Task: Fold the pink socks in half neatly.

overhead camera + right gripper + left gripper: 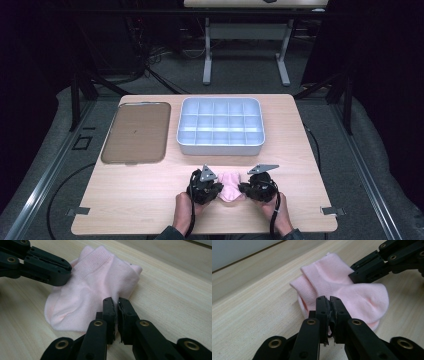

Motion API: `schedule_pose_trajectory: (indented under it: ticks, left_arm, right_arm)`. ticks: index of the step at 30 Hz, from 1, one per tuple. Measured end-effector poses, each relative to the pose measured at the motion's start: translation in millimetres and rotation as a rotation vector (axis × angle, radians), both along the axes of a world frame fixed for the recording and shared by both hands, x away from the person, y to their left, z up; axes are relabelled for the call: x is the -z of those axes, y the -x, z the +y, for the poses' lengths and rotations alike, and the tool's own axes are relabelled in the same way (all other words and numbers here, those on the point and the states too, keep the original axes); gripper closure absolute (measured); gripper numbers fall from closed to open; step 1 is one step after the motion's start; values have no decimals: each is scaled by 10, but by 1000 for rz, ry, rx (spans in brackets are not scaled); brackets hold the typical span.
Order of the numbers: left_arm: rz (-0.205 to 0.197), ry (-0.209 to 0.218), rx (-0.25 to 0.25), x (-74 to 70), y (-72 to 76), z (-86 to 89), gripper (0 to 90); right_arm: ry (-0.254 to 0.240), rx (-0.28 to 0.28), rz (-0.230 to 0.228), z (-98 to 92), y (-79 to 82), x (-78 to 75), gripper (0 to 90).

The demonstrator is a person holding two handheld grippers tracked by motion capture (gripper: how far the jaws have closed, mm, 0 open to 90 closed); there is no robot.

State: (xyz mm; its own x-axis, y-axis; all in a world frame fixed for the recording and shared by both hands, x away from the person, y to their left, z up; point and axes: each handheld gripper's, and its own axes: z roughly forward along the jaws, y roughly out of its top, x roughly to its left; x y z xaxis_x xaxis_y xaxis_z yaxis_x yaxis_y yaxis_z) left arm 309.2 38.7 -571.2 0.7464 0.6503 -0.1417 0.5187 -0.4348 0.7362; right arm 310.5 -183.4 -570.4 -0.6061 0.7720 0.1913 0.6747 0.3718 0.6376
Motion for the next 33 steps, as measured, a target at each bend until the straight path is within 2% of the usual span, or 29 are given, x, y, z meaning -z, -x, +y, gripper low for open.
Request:
schedule_pose_trajectory:
  ticks: [4,7,10,12,15,17,19,24,28,29,31,33]
  left_arm:
    - [4,18,-10,5,-7,-16,859]
    - [3,31,-9,6,-6,-37,859]
    - [-4,55,-18,-13,-2,-49,859]
    - [-11,87,-16,-54,6,-53,859]
    - [-15,79,3,-77,0,-98,860]
    - [-2,57,12,-33,-26,-149,867]
    - [8,24,6,24,-42,-203,878]
    - [-6,9,4,36,-37,-259,886]
    - [-4,19,2,4,-36,-245,883]
    - [-10,43,-1,-22,-24,-228,883]
    - [-10,40,0,-19,-28,-225,883]
    - [18,37,2,14,-48,-232,883]
  right_arm:
    - [14,2,-12,-21,21,-50,850]
    - [52,3,-52,-45,52,-148,850]
    - [73,9,-68,-59,59,-186,850]
    - [76,12,-68,-65,55,-191,850]
    - [92,15,-63,-70,56,-182,850]
    - [101,6,-61,-70,60,-194,849]
    - [90,4,-65,-77,65,-203,849]
    - [84,3,-59,-106,61,-215,850]
    - [61,0,-62,-105,69,-259,850]
    - [60,2,-66,-110,65,-281,850]
    - [70,2,-66,-118,53,-284,850]
    - [70,-1,-64,-122,54,-287,850]
